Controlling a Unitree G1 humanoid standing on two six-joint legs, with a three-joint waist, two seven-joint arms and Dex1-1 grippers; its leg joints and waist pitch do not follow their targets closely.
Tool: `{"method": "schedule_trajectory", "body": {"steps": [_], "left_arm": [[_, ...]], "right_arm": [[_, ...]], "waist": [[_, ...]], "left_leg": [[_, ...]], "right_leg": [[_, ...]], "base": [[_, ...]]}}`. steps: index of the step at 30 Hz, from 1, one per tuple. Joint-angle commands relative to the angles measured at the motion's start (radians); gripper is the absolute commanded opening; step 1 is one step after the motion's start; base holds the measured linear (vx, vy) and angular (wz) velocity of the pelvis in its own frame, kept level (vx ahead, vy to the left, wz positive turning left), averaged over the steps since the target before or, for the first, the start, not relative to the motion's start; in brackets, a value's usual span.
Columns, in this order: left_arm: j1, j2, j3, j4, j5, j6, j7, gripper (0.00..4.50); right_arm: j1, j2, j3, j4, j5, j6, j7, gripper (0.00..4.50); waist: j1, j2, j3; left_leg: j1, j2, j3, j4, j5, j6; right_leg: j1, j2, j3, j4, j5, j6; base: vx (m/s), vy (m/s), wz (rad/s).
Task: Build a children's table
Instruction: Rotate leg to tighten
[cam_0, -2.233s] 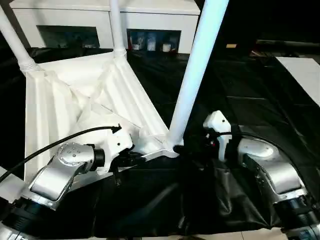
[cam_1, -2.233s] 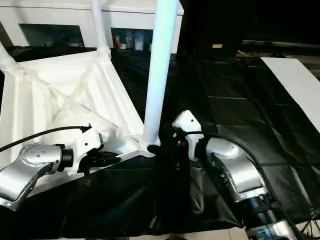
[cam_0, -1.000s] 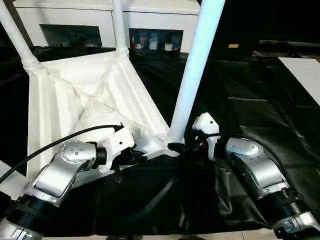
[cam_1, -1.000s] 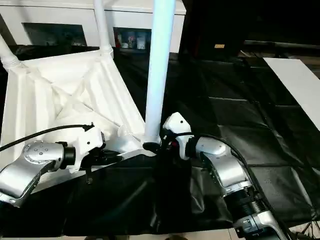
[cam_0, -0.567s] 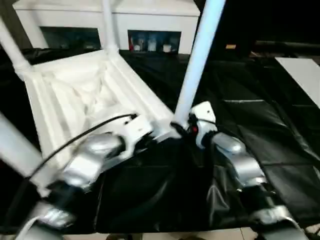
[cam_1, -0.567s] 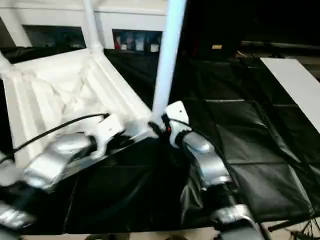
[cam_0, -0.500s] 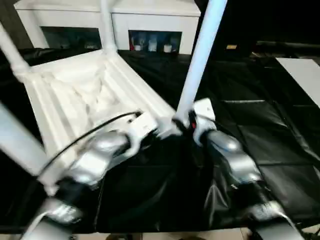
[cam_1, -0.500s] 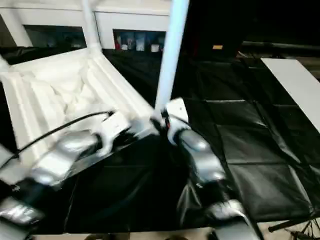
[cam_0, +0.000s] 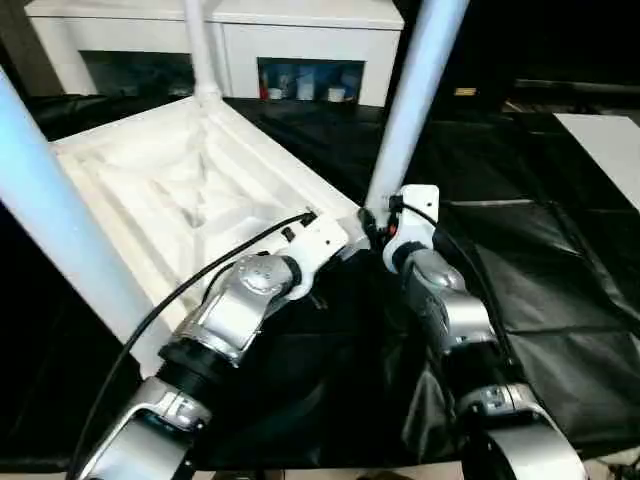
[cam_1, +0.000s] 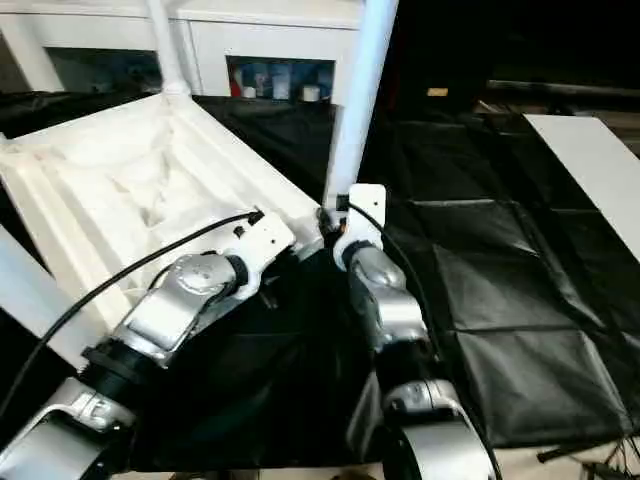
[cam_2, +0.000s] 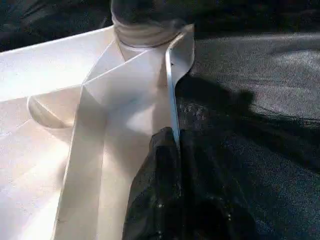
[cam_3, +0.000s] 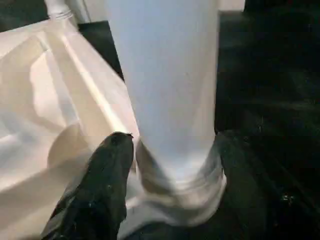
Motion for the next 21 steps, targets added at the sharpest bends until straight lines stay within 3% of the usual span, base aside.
{"method": "schedule_trajectory", "body": {"steps": [1,4,5,7,8,9,11,12,13,17,21], "left_arm": [[0.024,0.010,0.003,-0.044,0.005,-0.044,-0.018,0.00],[0.068,0.055,0.003,-0.106,-0.010,-0.053,-0.073,0.00],[0.082,0.074,0.000,-0.125,-0.021,-0.065,-0.103,0.00],[0.130,0.145,-0.021,-0.187,-0.049,-0.075,-0.204,0.00],[0.130,0.145,-0.021,-0.187,-0.049,-0.075,-0.204,0.00],[0.168,0.192,-0.038,-0.237,-0.097,-0.104,-0.308,0.00],[0.177,0.201,-0.039,-0.251,-0.110,-0.099,-0.327,0.00],[0.205,0.240,-0.039,-0.289,-0.147,-0.112,-0.400,0.00],[0.217,0.255,-0.033,-0.304,-0.169,-0.121,-0.435,0.00],[0.214,0.271,-0.014,-0.313,-0.192,-0.124,-0.487,0.00],[0.199,0.294,-0.012,-0.295,-0.195,-0.143,-0.503,0.00]], "right_arm": [[0.013,-0.021,0.008,-0.061,0.017,0.040,0.032,3.18],[0.078,-0.115,0.028,-0.201,0.029,0.097,0.147,3.31],[0.103,-0.151,0.036,-0.249,0.038,0.113,0.199,3.56],[0.180,-0.286,0.069,-0.381,0.087,0.184,0.390,3.60],[0.180,-0.286,0.069,-0.381,0.087,0.184,0.390,3.60],[0.226,-0.378,0.106,-0.444,0.107,0.170,0.528,3.60],[0.237,-0.398,0.113,-0.461,0.113,0.165,0.558,3.60],[0.276,-0.474,0.130,-0.514,0.158,0.173,0.686,3.60],[0.292,-0.514,0.143,-0.531,0.173,0.174,0.753,3.60],[0.291,-0.545,0.181,-0.516,0.146,0.144,0.822,3.60],[0.260,-0.536,0.213,-0.477,0.108,0.117,0.816,3.60]], "waist": [[-0.001,0.004,-0.081],[0.003,0.003,-0.083],[0.002,0.003,-0.083],[0.008,0.006,-0.083],[0.010,0.004,-0.082],[0.010,0.006,-0.081],[0.008,0.005,-0.078],[0.008,0.005,-0.076],[0.012,0.016,-0.073],[0.011,0.011,-0.074],[0.008,0.009,-0.077]], "left_leg": [[0.014,0.059,-0.027,-0.070,-0.063,0.036],[0.012,0.059,-0.027,-0.066,-0.034,0.050],[0.011,0.057,-0.025,-0.065,-0.025,0.058],[0.010,0.058,-0.027,-0.063,-0.030,0.070],[0.009,0.059,-0.028,-0.064,-0.039,0.075],[0.010,0.059,-0.028,-0.064,-0.048,0.075],[0.008,0.060,-0.026,-0.065,-0.073,0.077],[0.014,0.060,-0.025,-0.067,-0.112,0.069],[0.015,0.066,-0.028,-0.069,-0.140,0.063],[0.022,0.065,-0.023,-0.068,-0.139,0.053],[0.016,0.061,-0.026,-0.067,-0.135,0.039]], "right_leg": [[0.049,-0.083,0.051,-0.060,0.088,-0.235],[0.053,-0.081,0.051,-0.056,0.118,-0.231],[0.050,-0.078,0.051,-0.054,0.138,-0.234],[0.052,-0.080,0.052,-0.054,0.148,-0.231],[0.056,-0.078,0.050,-0.057,0.143,-0.228],[0.052,-0.080,0.051,-0.056,0.132,-0.234],[0.049,-0.079,0.051,-0.060,0.094,-0.240],[0.046,-0.078,0.049,-0.069,0.025,-0.244],[0.045,-0.082,0.051,-0.071,-0.029,-0.237],[0.035,-0.078,0.051,-0.073,-0.042,-0.258],[0.040,-0.079,0.048,-0.071,-0.056,-0.251]], "base": [[0.000,0.000,0.00],[0.000,0.000,0.00],[0.000,0.000,0.00],[0.000,0.000,0.00],[0.000,0.000,0.00],[0.000,0.000,0.00],[0.000,0.000,0.00],[0.000,0.000,0.00],[0.000,0.000,0.00],[0.000,0.000,0.00],[0.000,0.000,0.00]]}}
